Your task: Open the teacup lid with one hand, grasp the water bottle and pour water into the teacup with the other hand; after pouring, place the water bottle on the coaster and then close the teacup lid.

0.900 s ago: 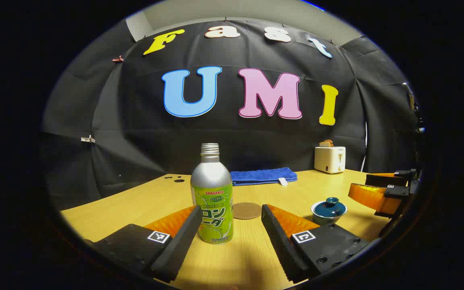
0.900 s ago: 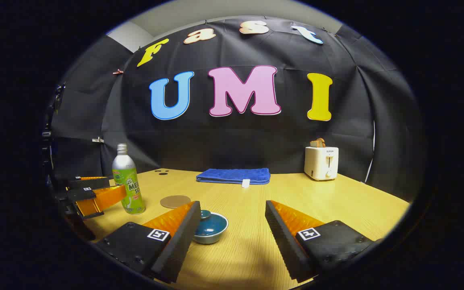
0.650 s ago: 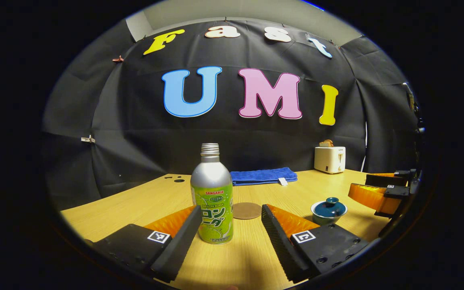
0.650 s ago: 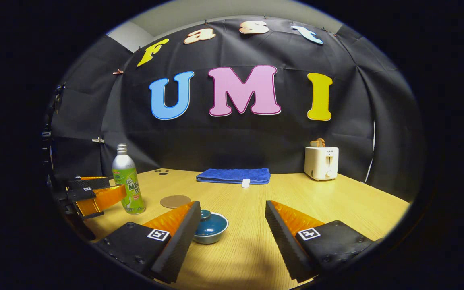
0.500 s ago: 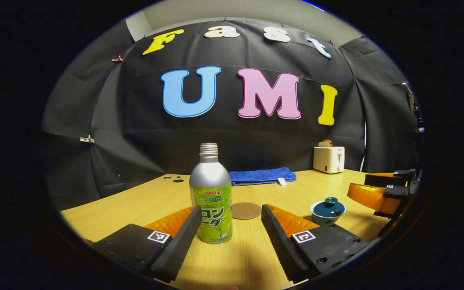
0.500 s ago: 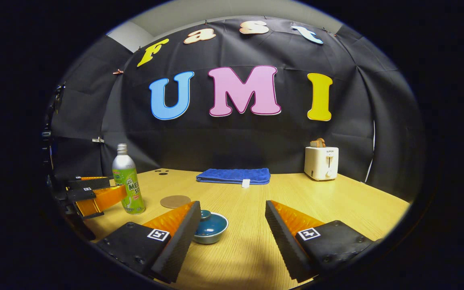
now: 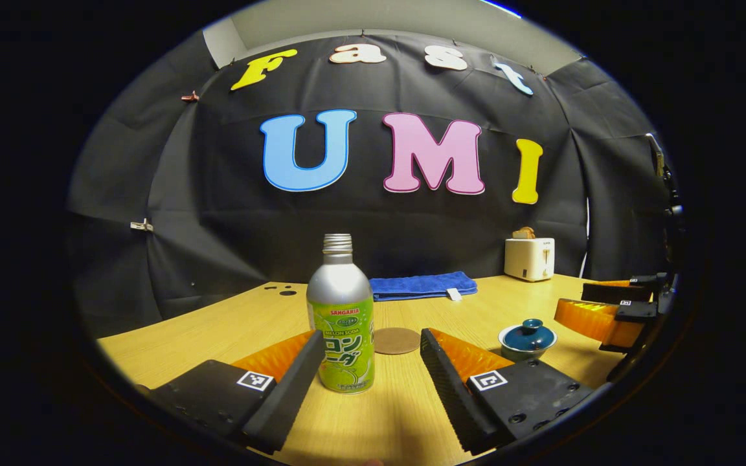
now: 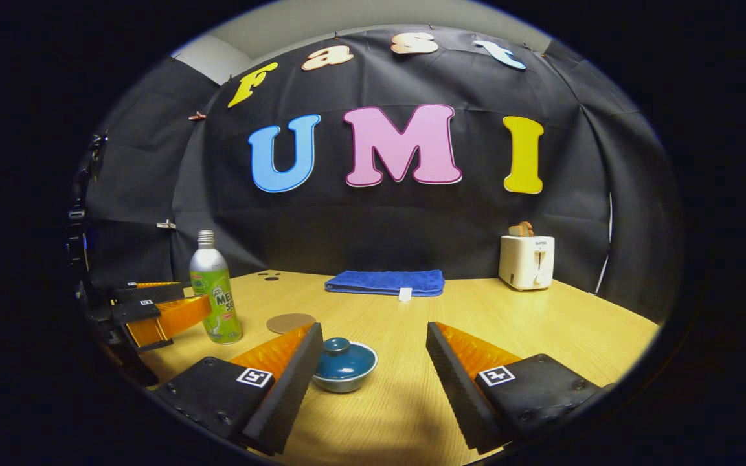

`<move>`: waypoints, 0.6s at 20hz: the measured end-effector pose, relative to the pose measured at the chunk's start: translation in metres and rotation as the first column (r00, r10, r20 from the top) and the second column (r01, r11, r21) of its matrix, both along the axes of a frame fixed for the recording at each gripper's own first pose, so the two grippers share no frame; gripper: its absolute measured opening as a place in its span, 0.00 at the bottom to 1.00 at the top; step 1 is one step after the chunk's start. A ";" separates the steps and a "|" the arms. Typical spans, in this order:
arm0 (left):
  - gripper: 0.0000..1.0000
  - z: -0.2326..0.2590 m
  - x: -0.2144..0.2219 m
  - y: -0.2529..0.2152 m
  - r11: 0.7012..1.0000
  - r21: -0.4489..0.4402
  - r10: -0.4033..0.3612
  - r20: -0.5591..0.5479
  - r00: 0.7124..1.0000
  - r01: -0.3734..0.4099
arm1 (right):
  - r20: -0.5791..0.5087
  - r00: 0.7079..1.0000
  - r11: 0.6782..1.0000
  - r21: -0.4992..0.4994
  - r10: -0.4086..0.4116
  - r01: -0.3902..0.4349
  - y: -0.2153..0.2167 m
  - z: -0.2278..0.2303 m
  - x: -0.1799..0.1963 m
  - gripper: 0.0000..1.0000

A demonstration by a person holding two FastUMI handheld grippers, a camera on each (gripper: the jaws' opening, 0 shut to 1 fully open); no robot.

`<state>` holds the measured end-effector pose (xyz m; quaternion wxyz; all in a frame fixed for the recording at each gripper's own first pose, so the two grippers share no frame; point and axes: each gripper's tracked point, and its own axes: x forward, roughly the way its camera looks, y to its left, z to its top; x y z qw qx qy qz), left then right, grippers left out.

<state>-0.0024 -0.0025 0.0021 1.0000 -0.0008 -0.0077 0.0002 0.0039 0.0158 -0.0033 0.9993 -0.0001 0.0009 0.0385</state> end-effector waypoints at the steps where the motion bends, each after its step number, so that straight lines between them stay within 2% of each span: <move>1: 0.94 0.000 -0.001 0.000 1.000 0.000 0.000 0.002 1.000 0.000 | 0.000 1.000 1.000 0.000 0.019 -0.019 0.005 0.000 0.001 0.99; 4: 0.94 0.004 -0.002 0.000 1.000 0.000 0.001 0.017 1.000 -0.001 | -0.022 0.999 0.999 -0.029 0.034 -0.034 0.010 -0.004 0.012 0.99; 9: 0.94 0.002 -0.001 -0.001 1.000 0.000 0.001 0.018 1.000 -0.001 | -0.086 0.996 0.977 -0.206 0.029 -0.046 0.023 -0.016 0.036 0.98; 12: 0.94 -0.003 0.002 -0.001 1.000 -0.001 0.000 -0.012 1.000 0.000 | -0.112 0.994 0.966 -0.256 0.014 -0.042 0.026 -0.021 0.047 0.95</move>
